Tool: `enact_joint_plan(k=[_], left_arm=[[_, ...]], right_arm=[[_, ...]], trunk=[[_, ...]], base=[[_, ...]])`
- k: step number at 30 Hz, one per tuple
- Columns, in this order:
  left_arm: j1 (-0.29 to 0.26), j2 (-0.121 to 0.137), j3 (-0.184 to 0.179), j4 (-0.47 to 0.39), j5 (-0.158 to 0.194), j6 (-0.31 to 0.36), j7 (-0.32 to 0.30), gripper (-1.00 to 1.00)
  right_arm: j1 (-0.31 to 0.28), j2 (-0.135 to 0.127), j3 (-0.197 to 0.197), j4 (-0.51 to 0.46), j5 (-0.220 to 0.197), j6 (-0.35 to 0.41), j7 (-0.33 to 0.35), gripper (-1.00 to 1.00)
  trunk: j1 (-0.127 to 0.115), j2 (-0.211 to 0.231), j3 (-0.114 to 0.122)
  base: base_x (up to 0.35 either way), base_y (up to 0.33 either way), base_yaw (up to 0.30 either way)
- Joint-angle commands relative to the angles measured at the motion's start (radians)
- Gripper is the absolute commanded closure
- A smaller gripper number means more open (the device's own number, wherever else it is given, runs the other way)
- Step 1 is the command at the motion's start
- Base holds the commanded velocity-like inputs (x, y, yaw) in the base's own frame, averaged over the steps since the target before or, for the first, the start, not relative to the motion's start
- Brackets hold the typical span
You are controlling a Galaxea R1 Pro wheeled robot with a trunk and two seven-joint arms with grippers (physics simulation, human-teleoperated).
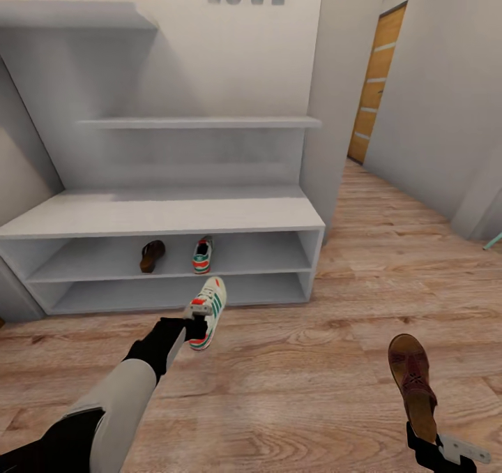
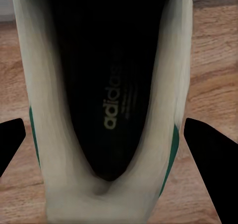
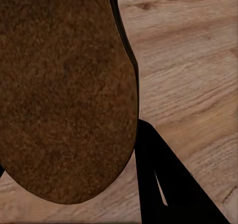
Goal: Pick up the two gym shoes and the two sandals from the corridor floor and place them onto the hallstand (shoe rack) in the corridor, making sure they are on the rack and not on the floor. Arrange them so the two gym shoes are next to each other and the two sandals are next to each other.
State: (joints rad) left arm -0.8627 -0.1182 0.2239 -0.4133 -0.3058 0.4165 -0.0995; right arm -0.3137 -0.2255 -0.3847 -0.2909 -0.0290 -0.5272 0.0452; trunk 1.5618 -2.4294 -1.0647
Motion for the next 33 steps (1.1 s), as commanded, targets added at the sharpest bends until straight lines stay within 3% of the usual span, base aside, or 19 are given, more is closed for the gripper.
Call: enact_joint_plan(k=[1,10,27,33], left_arm=[[0.0,-0.002,0.007,-0.008,-0.01,0.008,-0.008,1.0],[-0.001,-0.001,0.006,-0.03,-0.01,0.017,-0.006,1.0],[0.008,0.0,0.007,-0.035,-0.012,0.007,0.007,1.0],[0.018,0.002,0.01,-0.05,-0.003,-0.027,0.024,1.0]], right_arm=[[-0.001,0.0,-0.003,0.001,-0.007,-0.002,0.005,1.0],[-0.001,0.0,-0.003,0.001,-0.006,-0.002,0.005,1.0],[-0.001,0.0,0.0,0.001,-0.006,-0.003,0.005,1.0],[0.0,0.006,0.0,0.002,0.0,-0.004,0.005,1.0]], trunk=[[0.004,-0.008,-0.006],[0.038,-0.071,-0.048],[0.038,-0.071,-0.062],[0.038,-0.071,-0.062]], base=[[0.0,0.0,0.0],[0.0,0.0,0.0],[0.0,0.0,0.0],[0.0,0.0,0.0]])
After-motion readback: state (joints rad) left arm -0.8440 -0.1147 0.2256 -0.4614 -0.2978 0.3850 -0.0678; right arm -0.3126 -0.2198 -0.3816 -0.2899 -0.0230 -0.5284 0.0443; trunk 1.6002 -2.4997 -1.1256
